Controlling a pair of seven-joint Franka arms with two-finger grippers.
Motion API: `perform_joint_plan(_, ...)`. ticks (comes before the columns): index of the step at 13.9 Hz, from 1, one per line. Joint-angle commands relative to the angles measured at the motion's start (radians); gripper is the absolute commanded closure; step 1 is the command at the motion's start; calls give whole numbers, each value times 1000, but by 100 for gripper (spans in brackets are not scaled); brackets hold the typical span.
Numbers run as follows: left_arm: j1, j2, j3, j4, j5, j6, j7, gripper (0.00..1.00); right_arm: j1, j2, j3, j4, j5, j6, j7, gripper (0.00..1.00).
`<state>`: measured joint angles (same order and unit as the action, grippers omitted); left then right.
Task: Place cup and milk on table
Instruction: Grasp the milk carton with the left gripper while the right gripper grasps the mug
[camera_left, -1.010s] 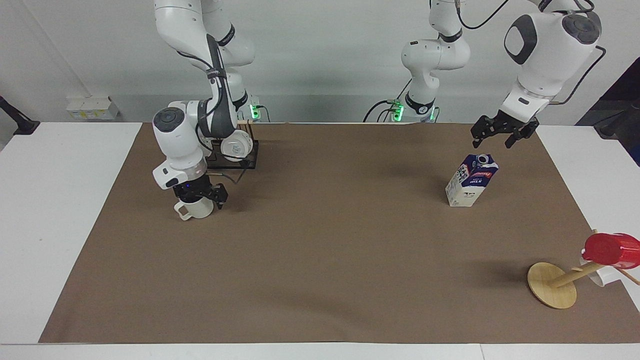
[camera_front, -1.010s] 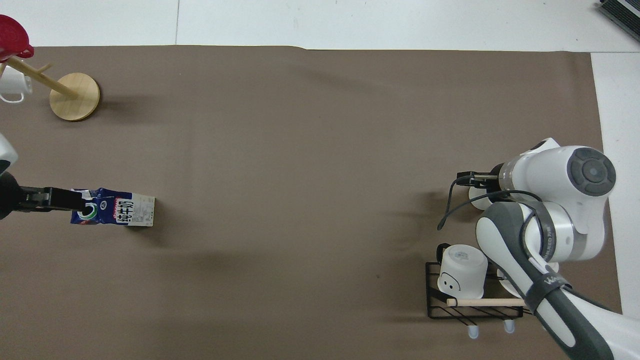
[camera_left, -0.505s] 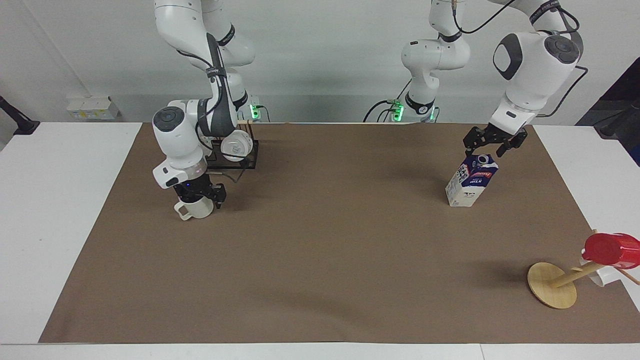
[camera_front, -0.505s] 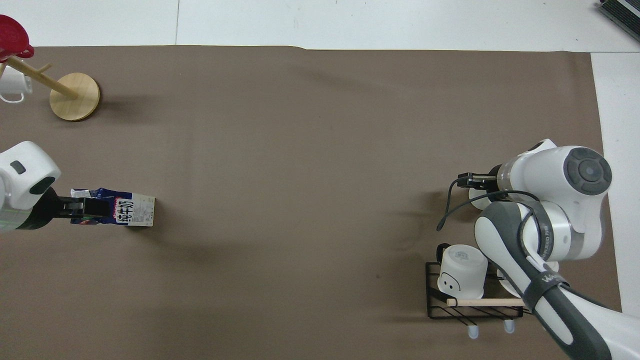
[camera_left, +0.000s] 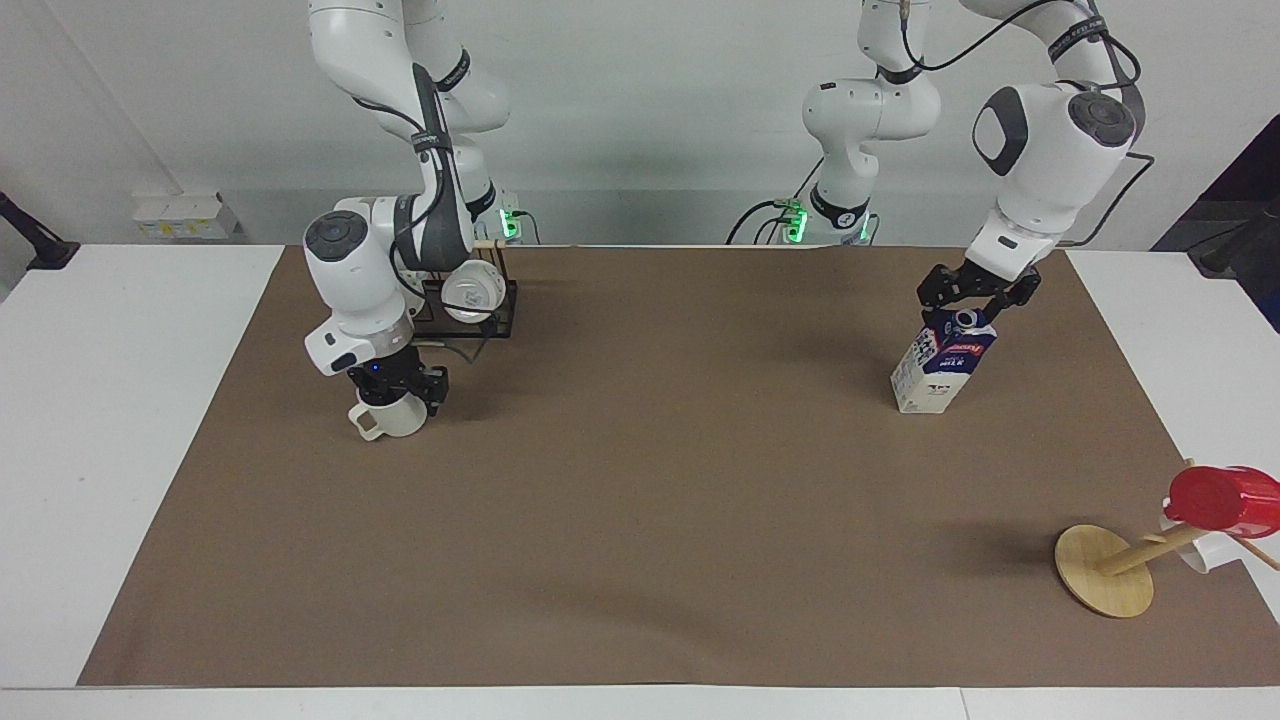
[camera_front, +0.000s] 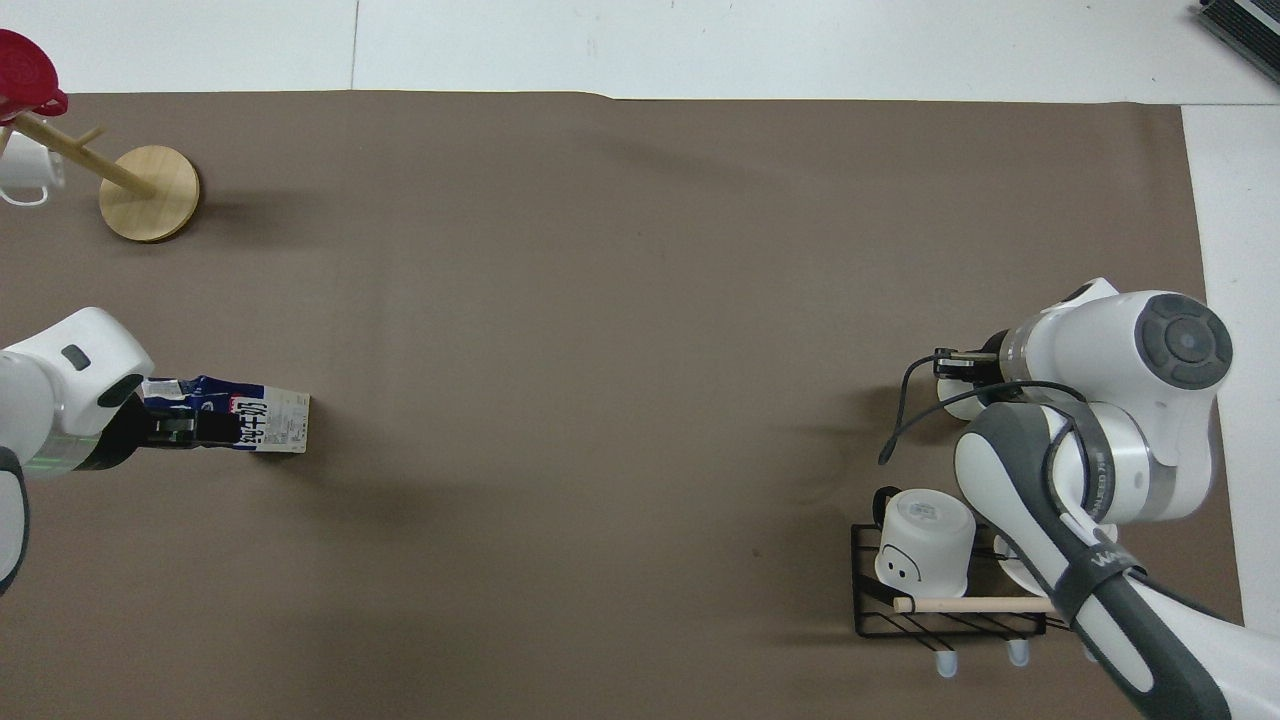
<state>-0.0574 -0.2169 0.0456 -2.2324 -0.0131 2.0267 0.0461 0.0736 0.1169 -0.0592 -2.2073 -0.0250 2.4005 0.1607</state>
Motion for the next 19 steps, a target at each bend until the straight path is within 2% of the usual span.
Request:
perform_joint_plan(1, 4, -29, -1, -27, 4, 29, 9, 27, -9, -8, 7, 8, 11, -12, -1, 100)
perform_joint_plan(2, 5, -26, -1, -23, 4, 29, 9, 40, -9, -2, 7, 26, 11, -18, 20, 100)
perform_joint_plan(3, 5, -25, -1, -20, 4, 29, 9, 48, -3, 0, 7, 37, 11, -30, 32, 100)
perform_joint_plan(5, 7, -21, -1, -12, 4, 26, 9, 56, 8, 0, 7, 78, 11, -61, 106, 100)
perform_joint_plan(8, 8, -18, -1, 10, 4, 14, 9, 57, 58, 0, 9, 152, 11, -89, 300, 100)
perform_joint_plan(12, 8, -7, 0, 51, 4, 7, 12, 57, 191, 21, 7, 240, 10, -133, 566, 100)
perform_joint_plan(14, 8, -2, 0, 69, 2, 1, 12, 57, 253, 65, 7, 334, 10, -202, 675, 100)
perform_joint_plan(16, 8, -1, 0, 89, 2, -11, 9, 57, 322, 114, 7, 392, -4, -222, 814, 100)
perform_joint_plan(19, 7, 25, -1, 154, 2, -51, 1, 57, 420, 171, 5, 413, -10, -209, 959, 100)
